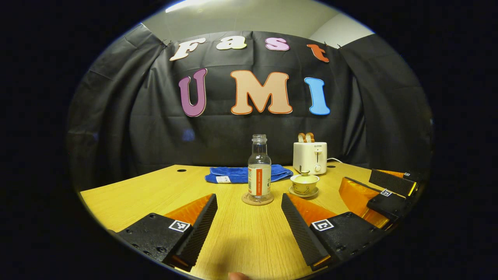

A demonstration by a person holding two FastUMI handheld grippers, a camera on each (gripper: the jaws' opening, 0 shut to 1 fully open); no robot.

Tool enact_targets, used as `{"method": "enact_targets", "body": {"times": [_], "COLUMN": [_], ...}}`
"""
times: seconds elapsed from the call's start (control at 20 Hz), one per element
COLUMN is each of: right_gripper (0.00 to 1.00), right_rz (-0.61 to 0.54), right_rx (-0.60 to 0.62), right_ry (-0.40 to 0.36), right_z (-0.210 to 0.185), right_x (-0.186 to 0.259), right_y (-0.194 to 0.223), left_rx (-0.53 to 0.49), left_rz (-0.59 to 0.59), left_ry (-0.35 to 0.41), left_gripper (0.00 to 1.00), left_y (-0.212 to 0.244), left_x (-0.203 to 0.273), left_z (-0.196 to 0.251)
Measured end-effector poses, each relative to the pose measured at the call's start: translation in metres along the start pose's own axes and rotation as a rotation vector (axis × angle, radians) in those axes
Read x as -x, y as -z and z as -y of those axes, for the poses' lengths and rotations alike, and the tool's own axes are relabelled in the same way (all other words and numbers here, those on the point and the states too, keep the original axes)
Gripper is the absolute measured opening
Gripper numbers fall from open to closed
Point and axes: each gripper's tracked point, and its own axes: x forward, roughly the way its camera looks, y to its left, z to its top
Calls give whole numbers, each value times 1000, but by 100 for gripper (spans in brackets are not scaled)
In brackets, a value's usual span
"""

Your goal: Open the teacup lid with one hand, grasp the water bottle and pour water into the teacup with the other hand; after pouring, place the water bottle on the coaster and then close the teacup lid.

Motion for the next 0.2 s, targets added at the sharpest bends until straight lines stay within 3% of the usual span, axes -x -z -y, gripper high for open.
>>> {"method": "enact_targets", "body": {"times": [0.1,0.2], "right_gripper": [94,94], "right_rz": [-15,-24], "right_rx": [-3,-2], "right_ry": [-5,-10], "right_z": [0,-1], "right_x": [-3,-5], "right_y": [4,5], "left_rx": [0,0], "left_rz": [1,1], "left_ry": [0,0], "left_gripper": [100,97], "left_y": [-1,0], "left_x": [0,1], "left_z": [0,-1]}}
